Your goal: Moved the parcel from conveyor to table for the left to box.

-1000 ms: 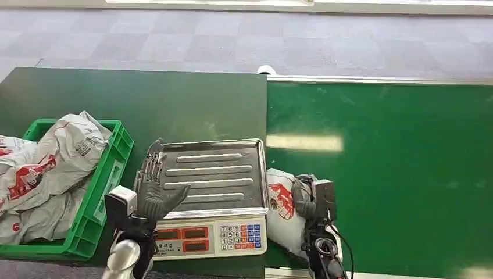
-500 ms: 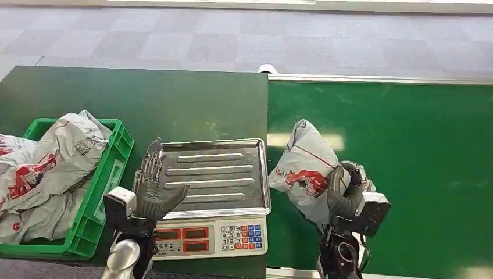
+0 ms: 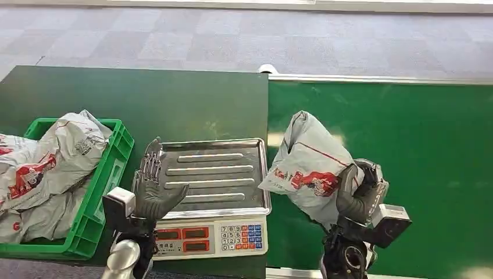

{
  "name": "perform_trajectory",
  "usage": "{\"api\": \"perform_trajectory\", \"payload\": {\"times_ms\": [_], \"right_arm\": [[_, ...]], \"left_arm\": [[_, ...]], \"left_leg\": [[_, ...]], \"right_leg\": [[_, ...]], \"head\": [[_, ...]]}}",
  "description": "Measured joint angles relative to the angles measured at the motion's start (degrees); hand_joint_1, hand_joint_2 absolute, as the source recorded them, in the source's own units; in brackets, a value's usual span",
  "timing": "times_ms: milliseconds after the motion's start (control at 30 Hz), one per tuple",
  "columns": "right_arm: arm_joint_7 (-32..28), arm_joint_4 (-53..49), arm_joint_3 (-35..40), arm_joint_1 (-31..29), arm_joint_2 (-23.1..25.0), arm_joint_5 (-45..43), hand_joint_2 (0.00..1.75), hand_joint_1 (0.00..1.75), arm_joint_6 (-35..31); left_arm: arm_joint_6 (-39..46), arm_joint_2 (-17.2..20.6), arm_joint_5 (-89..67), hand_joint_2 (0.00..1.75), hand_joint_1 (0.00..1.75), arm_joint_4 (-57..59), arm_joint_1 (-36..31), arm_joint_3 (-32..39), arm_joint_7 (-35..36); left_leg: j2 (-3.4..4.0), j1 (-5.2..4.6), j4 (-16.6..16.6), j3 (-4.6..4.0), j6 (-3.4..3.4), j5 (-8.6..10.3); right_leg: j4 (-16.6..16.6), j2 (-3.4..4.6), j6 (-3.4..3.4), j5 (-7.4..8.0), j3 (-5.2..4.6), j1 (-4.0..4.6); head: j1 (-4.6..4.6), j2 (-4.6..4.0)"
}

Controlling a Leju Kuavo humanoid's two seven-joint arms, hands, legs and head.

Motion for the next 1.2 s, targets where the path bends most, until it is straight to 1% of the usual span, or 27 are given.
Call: {"api": "perform_trajectory", "payload": {"times_ms": [133,333,433,700,933,1067,1200], "right_arm": [[-0.44,-2.04,1.23,0.11,-0.22,2.78,1.75,1.75,-1.69],[-0.5,-5.77,4.7,-1.39,-0.94,10.64,1.75,1.75,-4.18],[-0.33,-7.26,7.09,-2.58,-1.55,13.56,1.75,1.75,-4.42],[0.18,-8.35,11.96,-4.88,-3.21,17.1,1.75,1.75,-4.05],[0.42,-8.31,14.56,-6.5,-4.46,19.26,1.75,1.75,-4.03],[2.45,-6.64,17.16,-9.52,-5.42,20.86,1.75,1.75,-1.66],[4.66,-2.1,20.7,-13.39,-5.95,22.89,1.75,1.75,-0.53]], "left_arm": [[4.82,-0.42,0.46,1.75,0.0,-1.12,0.07,0.61,-3.22],[10.54,-0.72,5.14,1.75,0.0,-2.32,-0.01,1.18,-6.12],[11.44,-0.72,6.08,1.75,0.0,-2.32,0.04,1.29,-7.04],[12.4,-0.57,7.17,1.75,0.0,-2.3,0.07,1.22,-8.07],[12.96,-0.37,7.37,1.75,0.0,-2.25,0.09,1.18,-8.64],[13.97,-0.07,8.18,1.75,0.0,-2.12,0.1,1.14,-8.9],[14.1,0.17,9.77,1.75,0.0,-2.12,0.12,1.11,-8.92]], "left_leg": [[0.0,0.0,0.0,-0.01,0.0,0.0],[-0.01,0.0,0.0,-0.02,0.0,0.0],[-0.03,0.0,0.0,-0.02,0.01,0.01],[-0.03,0.0,0.0,-0.03,0.01,0.01],[-0.08,0.0,0.0,-0.05,0.01,0.01],[-0.07,0.0,0.0,-0.06,0.01,0.02],[-0.19,0.0,0.0,-0.08,0.0,0.06]], "right_leg": [[0.0,0.0,0.0,0.0,0.01,0.0],[0.0,-0.01,0.0,0.0,-0.01,0.0],[0.0,-0.01,0.0,0.0,-0.01,0.0],[0.0,-0.03,0.0,0.0,-0.01,0.0],[0.0,-0.06,0.0,0.0,-0.01,0.0],[0.0,-0.06,0.0,0.0,0.0,0.0],[0.0,-0.11,0.0,0.0,0.0,0.01]], "head": [[0.02,0.0],[0.0,0.0],[0.02,0.0],[0.02,0.0],[0.0,0.0],[0.0,0.0],[0.02,0.0]]}}
